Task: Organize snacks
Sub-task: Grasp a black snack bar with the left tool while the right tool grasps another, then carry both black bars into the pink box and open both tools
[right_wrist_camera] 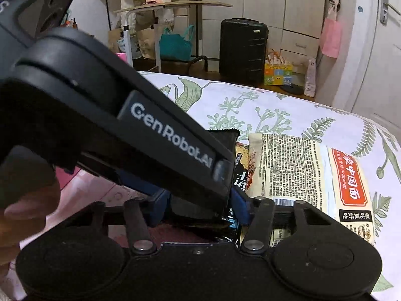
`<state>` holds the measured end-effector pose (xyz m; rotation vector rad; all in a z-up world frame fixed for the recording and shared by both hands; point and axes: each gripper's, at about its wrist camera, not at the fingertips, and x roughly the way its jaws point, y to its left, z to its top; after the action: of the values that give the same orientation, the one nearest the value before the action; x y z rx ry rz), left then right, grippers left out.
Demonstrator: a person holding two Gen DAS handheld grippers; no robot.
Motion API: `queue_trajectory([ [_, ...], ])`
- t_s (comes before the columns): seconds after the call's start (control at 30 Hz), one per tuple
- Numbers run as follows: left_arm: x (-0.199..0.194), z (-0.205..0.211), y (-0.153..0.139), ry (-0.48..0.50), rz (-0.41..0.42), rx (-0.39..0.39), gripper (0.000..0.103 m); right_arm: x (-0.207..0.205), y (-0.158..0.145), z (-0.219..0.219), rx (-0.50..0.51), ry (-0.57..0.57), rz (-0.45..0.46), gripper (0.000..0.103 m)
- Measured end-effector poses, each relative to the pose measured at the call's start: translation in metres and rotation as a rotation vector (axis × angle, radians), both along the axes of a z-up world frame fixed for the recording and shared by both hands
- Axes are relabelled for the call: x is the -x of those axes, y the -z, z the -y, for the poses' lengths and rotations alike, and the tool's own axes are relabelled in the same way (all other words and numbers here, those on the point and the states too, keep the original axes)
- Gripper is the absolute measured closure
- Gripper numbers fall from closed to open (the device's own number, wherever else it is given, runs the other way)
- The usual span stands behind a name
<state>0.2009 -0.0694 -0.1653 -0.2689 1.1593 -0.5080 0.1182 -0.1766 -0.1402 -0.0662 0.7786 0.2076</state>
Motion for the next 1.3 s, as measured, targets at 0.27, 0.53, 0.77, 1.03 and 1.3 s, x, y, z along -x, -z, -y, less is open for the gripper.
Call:
queue_trajectory([
  [0.27, 0.021, -0.005, -0.02, 0.064, -0.013, -0.038, 0.052, 0.022, -0.017, -0.008, -0.027, 0.013, -0.026, 0.047],
  [0.53, 0.05, -0.02, -0.053, 0.086, 0.001, -0.044, 0.052, 0.048, -0.048, -0.019, -0.049, 0.004, -0.018, 0.047],
  [0.77, 0.081, -0.029, -0.085, 0.11, 0.047, -0.089, 0.052, 0.072, -0.075, -0.031, -0.068, 0.009, -0.023, 0.047],
  [1.03, 0.098, -0.066, -0.122, 0.1, 0.069, -0.067, 0.052, 0.074, -0.11, -0.058, -0.059, -0.03, -0.013, 0.047],
  [1.3, 0.096, -0.129, -0.155, -0.007, 0.143, -0.076, 0.051, 0.052, -0.13, -0.097, -0.143, -0.158, 0.021, 0.047],
])
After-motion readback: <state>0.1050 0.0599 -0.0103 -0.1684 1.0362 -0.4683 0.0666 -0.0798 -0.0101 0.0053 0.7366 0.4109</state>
